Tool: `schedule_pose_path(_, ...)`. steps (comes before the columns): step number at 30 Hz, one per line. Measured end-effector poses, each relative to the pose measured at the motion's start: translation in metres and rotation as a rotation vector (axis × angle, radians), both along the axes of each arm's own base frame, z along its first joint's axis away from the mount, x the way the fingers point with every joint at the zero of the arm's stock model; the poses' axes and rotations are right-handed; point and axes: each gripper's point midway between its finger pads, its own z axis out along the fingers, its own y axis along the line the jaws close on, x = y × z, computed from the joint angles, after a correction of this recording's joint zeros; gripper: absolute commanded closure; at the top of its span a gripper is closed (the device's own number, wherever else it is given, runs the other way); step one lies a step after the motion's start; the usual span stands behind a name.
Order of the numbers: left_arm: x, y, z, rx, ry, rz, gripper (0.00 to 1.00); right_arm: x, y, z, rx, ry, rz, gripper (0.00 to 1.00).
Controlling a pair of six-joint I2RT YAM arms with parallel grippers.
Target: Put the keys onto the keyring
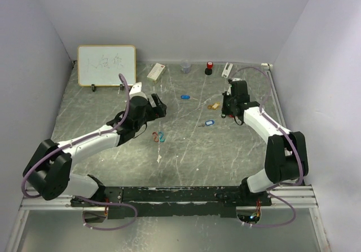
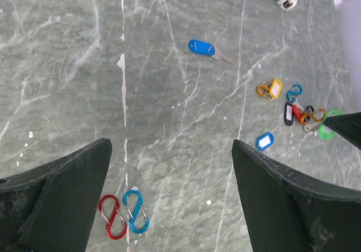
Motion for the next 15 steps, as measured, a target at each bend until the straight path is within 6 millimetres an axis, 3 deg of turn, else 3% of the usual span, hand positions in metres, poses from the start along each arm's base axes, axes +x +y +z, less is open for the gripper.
schedule_pose_path(6,-0.001,-0.005,-0.015,0.015,0.035,-0.022,0.03,0.001,-0.012,-0.008,0.044,0.003,-0.031,1.0)
schedule_pose_path(15,-0.001,-0.006,-0.017,0.015,0.039,-0.027,0.03,0.004,-0.011,-0.005,0.079,-0.008,-0.034,1.0)
